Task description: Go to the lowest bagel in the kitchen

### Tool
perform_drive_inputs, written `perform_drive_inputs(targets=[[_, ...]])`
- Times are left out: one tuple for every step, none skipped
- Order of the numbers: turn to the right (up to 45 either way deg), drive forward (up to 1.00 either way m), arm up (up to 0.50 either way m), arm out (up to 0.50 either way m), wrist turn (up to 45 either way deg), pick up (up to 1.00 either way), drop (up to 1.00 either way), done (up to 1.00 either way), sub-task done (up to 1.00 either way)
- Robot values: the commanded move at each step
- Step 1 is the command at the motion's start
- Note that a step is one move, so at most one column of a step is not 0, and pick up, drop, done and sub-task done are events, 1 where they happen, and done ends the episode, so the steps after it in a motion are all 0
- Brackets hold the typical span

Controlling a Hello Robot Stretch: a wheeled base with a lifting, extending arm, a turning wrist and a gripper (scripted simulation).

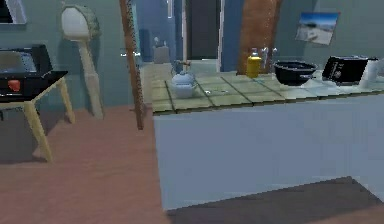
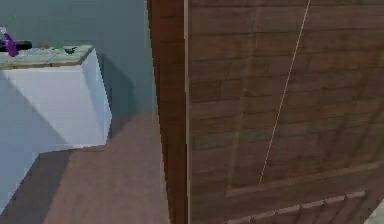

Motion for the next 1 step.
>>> perform_drive_inputs(targets=[[45.0,0.0,0.0,0.0,0.0,0.0,0.0,0.0,0.0]])
